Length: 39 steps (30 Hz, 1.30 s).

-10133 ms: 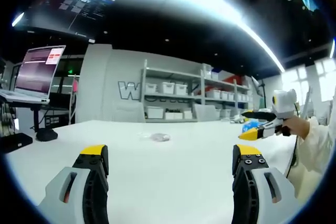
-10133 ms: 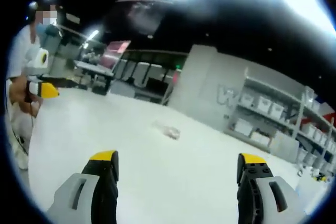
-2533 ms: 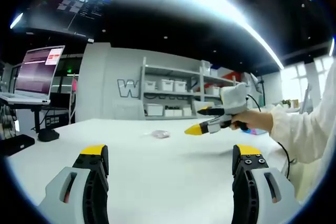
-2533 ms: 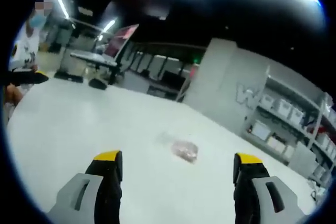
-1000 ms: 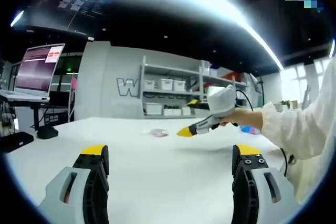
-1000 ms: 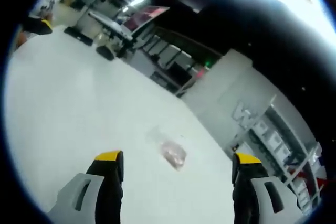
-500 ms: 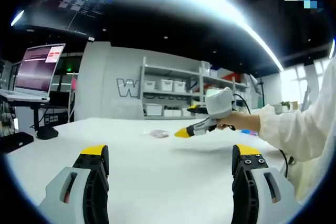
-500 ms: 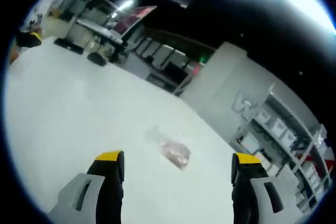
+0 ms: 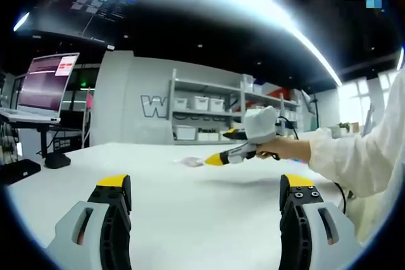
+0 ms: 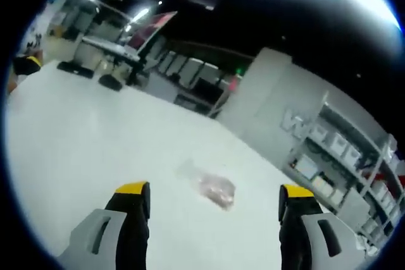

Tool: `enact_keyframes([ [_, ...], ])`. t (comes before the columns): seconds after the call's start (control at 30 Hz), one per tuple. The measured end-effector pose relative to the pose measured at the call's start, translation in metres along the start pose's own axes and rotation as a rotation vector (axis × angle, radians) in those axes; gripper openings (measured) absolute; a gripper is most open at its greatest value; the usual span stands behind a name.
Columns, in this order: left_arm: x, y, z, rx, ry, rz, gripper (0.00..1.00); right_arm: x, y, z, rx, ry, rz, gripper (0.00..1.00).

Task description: Open the resealable bag by pulling the two sides of the seal apart until the entire bag opening is separated and visibly accessible.

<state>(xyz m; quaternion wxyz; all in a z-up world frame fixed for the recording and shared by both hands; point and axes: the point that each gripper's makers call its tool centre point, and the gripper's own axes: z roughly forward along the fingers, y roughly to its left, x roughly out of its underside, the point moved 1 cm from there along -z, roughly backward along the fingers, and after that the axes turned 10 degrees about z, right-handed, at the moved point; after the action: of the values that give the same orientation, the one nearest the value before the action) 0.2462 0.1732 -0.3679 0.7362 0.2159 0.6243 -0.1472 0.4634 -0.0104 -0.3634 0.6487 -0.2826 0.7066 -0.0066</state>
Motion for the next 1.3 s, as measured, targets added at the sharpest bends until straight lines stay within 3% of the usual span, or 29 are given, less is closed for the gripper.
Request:
enact_keyframes([
  [0.2, 0.002, 0.003, -0.001, -0.007, 0.002, -0.003, 0.96, -0.001, 0.003, 0.005, -0.011, -0.021, 0.115, 0.84],
  [0.33, 0.002, 0.003, -0.002, -0.009, 0.002, -0.002, 0.96, 0.001, 0.003, 0.008, -0.008, -0.016, 0.106, 0.84],
  [0.57, 0.002, 0.006, -0.004, -0.018, 0.002, -0.002, 0.96, 0.005, 0.001, 0.011, -0.012, -0.015, 0.187, 0.83],
  [0.73, 0.003, 0.007, -0.004, -0.017, 0.006, -0.001, 0.96, 0.004, 0.0, 0.013, 0.004, -0.019, 0.157, 0.83],
  [1.03, 0.005, 0.01, -0.004, -0.022, 0.011, -0.002, 0.96, -0.002, 0.015, 0.018, -0.013, -0.012, -0.02, 0.83],
  [1.3, 0.006, 0.011, -0.004, -0.024, 0.011, -0.008, 0.96, -0.006, 0.018, 0.021, -0.021, -0.005, -0.058, 0.82],
])
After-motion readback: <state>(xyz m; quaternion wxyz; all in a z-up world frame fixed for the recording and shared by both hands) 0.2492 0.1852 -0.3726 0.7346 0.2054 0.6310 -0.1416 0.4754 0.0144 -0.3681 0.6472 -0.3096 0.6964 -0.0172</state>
